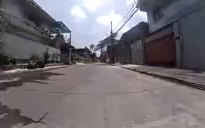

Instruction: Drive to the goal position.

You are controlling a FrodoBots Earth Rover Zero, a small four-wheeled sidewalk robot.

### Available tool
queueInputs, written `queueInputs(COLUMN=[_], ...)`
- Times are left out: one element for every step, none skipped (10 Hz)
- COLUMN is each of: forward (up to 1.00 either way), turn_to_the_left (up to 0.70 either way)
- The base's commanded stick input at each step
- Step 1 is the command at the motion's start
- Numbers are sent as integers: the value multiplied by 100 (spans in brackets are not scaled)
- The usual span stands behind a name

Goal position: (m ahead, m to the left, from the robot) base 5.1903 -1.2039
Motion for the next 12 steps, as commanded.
queueInputs(forward=[100,100,100,100,100,100,100,100,100,100,100,100], turn_to_the_left=[0,0,0,0,0,-1,-2,-38,-40,-31,-4,0])
